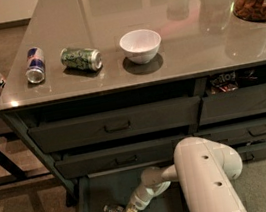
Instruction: Pick water bottle from bottom drawer and place on counter
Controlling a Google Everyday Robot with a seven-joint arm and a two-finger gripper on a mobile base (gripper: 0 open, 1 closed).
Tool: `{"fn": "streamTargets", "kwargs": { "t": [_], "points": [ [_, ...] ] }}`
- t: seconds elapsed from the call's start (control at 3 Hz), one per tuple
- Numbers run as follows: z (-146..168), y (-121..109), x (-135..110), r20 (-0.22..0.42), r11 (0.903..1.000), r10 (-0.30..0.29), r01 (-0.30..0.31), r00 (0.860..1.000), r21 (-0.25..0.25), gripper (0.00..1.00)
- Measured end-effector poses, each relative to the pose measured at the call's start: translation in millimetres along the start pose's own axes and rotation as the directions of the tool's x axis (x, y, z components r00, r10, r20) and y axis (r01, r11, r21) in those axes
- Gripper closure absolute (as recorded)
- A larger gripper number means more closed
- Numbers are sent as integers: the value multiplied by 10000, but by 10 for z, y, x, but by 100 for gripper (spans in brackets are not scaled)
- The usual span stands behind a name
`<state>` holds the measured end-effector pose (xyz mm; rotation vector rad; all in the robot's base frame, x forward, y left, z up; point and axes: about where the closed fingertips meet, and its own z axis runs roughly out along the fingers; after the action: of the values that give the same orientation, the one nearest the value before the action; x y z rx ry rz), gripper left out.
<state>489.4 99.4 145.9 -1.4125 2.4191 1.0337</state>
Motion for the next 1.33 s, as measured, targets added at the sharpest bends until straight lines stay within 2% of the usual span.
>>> {"fn": "streamTargets", "kwargs": {
  "t": [0.33, 0.67, 1.33],
  "points": [
    [0, 0, 0, 0, 10000, 0, 0, 10000, 0, 81],
    [1, 1, 0, -1, 10000, 0, 0, 10000, -1, 100],
    [-119, 70, -86, 176, 9999, 61, -63, 9998, 121, 100]
  ]
}}
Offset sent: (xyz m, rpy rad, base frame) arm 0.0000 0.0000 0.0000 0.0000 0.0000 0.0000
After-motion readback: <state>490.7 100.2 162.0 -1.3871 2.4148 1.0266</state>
